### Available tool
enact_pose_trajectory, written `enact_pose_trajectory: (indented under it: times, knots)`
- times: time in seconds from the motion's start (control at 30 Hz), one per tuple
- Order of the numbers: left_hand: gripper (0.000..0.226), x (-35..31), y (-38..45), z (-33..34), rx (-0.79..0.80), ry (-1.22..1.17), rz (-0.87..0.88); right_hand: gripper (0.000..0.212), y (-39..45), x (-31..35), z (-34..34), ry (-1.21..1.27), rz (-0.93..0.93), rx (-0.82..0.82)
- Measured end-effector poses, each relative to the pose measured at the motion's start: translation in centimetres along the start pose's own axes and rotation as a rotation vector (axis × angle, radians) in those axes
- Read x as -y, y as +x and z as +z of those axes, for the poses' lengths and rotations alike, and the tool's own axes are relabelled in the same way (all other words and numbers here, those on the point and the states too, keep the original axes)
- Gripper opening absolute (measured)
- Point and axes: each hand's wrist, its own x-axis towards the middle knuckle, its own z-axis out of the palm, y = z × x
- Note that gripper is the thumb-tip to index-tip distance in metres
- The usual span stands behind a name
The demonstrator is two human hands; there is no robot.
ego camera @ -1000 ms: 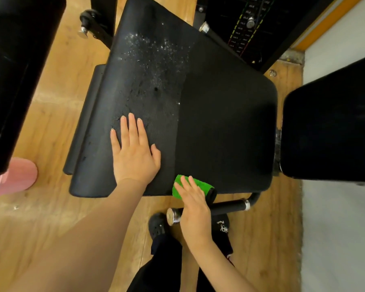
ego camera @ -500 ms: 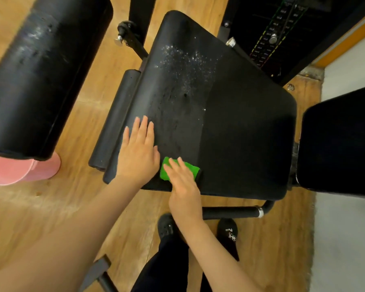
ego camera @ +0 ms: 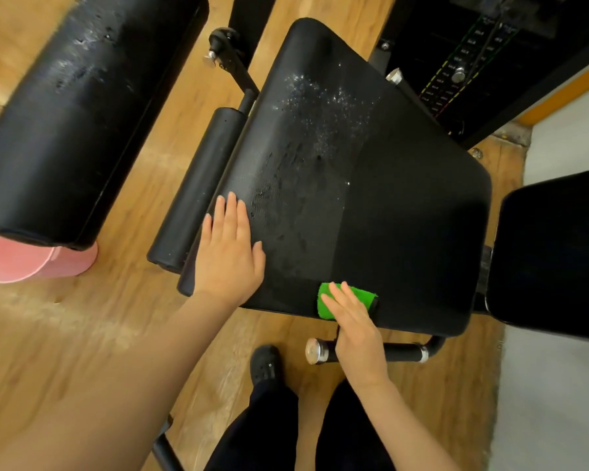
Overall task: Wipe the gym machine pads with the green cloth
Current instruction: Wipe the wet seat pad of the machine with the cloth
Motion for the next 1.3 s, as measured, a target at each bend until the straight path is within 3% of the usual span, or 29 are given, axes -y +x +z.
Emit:
enact_pose_trajectory:
  times: [0.13, 0.3, 0.5, 0.7, 1.13, 1.3]
  knots:
    - [0.067, -0.9, 0.6, 0.1, -0.024, -0.031, -0.074, 0.062, 2.5, 1.0, -1.5, 0.12, 0.074, -0.065]
    - [0.068, -0.9, 0.8, 0.5, -0.014, -0.026, -0.093, 0.043, 14.2, 0.8, -5.1, 0.045, 0.012, -0.216]
    - [0.069, -0.8, 0.8, 0.7, -0.009, -0.007, -0.103, 0.047, 26.5, 0.0, -4.9, -0.047, 0.091, -0.133]
    - [0.068, -0.8, 0.9, 0.9, -0.008, 0.018, -0.111, 0.052, 20.7, -0.1, -2.0, -0.089, 0.102, -0.17]
    - [0.069, -1.1, 0.9, 0.7, -0.002, 0.037, -0.114, 0.076, 3.7, 1.9, 0.7, -0.173, 0.066, -0.039]
    - [0.068, -1.2, 0.8, 0.6, -0.013, 0.018, -0.115, 0.076, 1.2, 2.1, 1.0, -0.055, 0.12, -0.005]
